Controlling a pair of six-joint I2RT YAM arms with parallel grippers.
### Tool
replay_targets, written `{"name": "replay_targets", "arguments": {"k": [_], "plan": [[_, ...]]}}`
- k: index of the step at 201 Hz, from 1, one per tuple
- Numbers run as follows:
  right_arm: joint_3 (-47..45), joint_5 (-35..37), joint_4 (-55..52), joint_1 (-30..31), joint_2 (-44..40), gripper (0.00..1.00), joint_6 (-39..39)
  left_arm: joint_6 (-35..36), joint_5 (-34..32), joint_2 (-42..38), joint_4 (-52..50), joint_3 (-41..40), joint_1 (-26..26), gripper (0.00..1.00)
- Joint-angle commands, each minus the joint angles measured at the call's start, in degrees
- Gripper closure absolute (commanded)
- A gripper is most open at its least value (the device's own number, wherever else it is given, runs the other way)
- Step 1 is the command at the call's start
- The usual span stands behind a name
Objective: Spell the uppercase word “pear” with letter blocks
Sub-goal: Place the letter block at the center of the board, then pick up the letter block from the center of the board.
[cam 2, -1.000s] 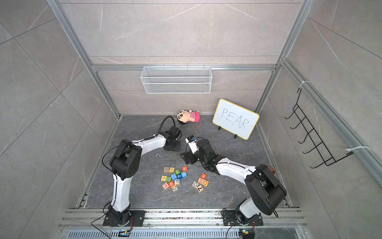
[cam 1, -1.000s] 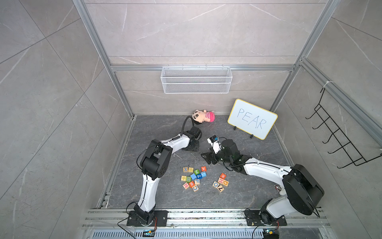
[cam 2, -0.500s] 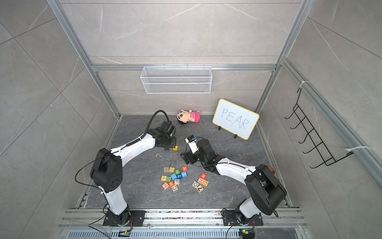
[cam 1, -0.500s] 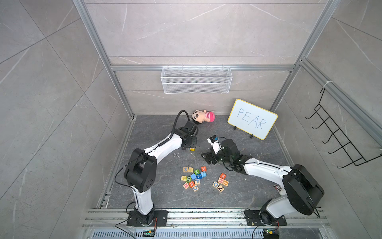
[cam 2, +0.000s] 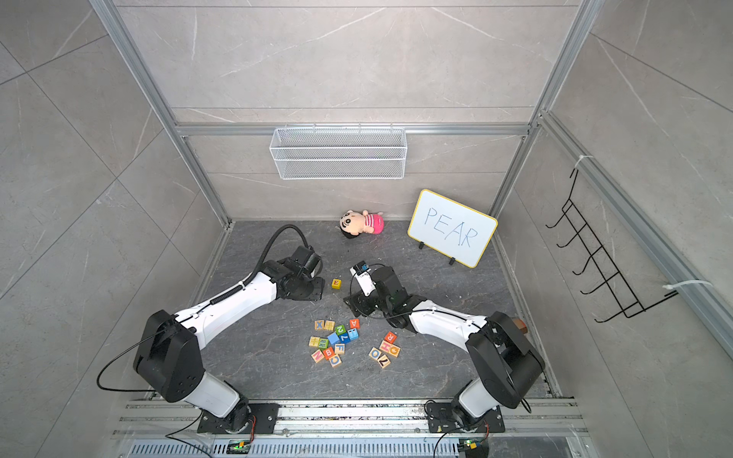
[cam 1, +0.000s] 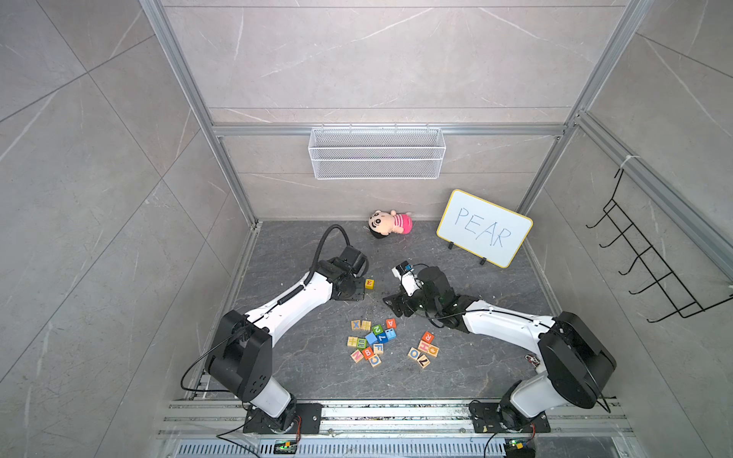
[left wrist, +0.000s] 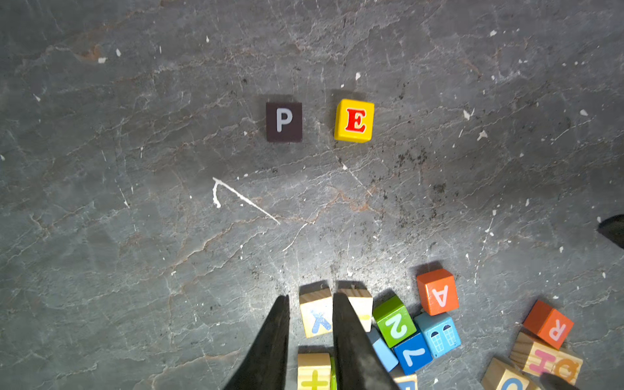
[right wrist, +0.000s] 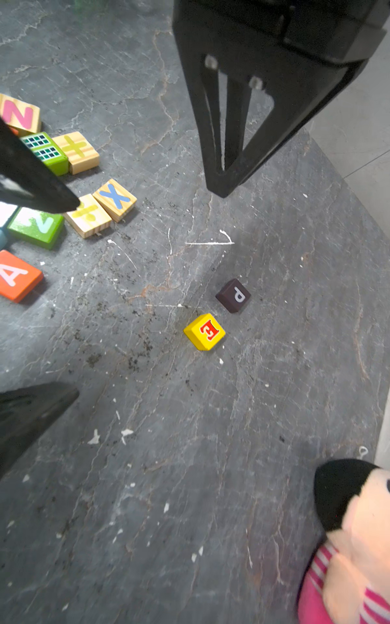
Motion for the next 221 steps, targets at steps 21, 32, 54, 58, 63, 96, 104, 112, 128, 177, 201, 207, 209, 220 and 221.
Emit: {"name": "replay_targets", "arguments": {"k": [21,32,54,58,63,96,104,112,128,177,201,207,209,220,221], "plan": [[1.68,0.71,-6.17,0.53,-0.61,0.15,-0.36,0.0,1.32,-3.65,-0.42,-2.05,-1.86,0.74],[1.81,1.39,-9.39,0.56,-1.46,0.15,0.33,-0.47,0.47,-4.42,-0.61,-2.73,-2.61,0.73],[3.21,4.35,-18.21,0.53,-3.11,0.16,3.47,-1.22,2.05,-6.4,0.51,-5.01,-2.77,0.66],[3.87,4.9,-20.94,0.53,-3.28,0.17,4.39,-1.21,2.41,-6.86,0.68,-5.4,-2.73,0.66],[4.8,5.03,-23.52,0.52,-3.26,0.18,5.21,-1.17,2.77,-7.39,0.7,-5.8,-2.75,0.65],[10.18,8.54,-35.9,2.72,-2.9,0.23,12.36,-0.58,3.18,-10.93,-1.66,-7.47,-2.71,0.6],[11.49,9.1,-37.84,3.63,-2.1,0.23,13.24,-0.33,3.24,-12.17,-1.63,-8.21,-2.78,0.55],[13.13,10.18,-39.66,5.11,-0.83,0.24,13.9,0.1,3.79,-13.39,-0.87,-9.31,-2.75,0.54],[16.69,13.46,-42.89,7.58,2.45,0.24,15.62,1.88,5.42,-15.8,1.58,-11.81,-2.7,0.44],[23.62,14.87,-45.41,10.68,10.48,0.25,22.44,7.41,13.6,-20.6,3.54,-14.98,-2.7,0.23],[26.56,14.88,-47.11,11.63,15.09,0.26,24.67,9.97,20.67,-26.16,6.27,-18.84,-2.81,0.18],[27.12,14.88,-47.24,11.68,15.91,0.26,25.35,10.15,21.43,-27.94,6.82,-20.0,-2.82,0.17],[27.27,14.88,-47.24,11.69,16.08,0.25,25.48,10.32,21.61,-28.6,7.02,-20.38,-2.86,0.17],[27.32,15.0,-46.6,11.73,16.97,0.25,26.44,10.99,23.01,-32.37,8.17,-22.33,-2.83,0.16],[27.32,15.03,-46.57,11.71,17.1,0.25,26.52,10.98,23.05,-32.72,8.22,-22.5,-2.85,0.16]]}}
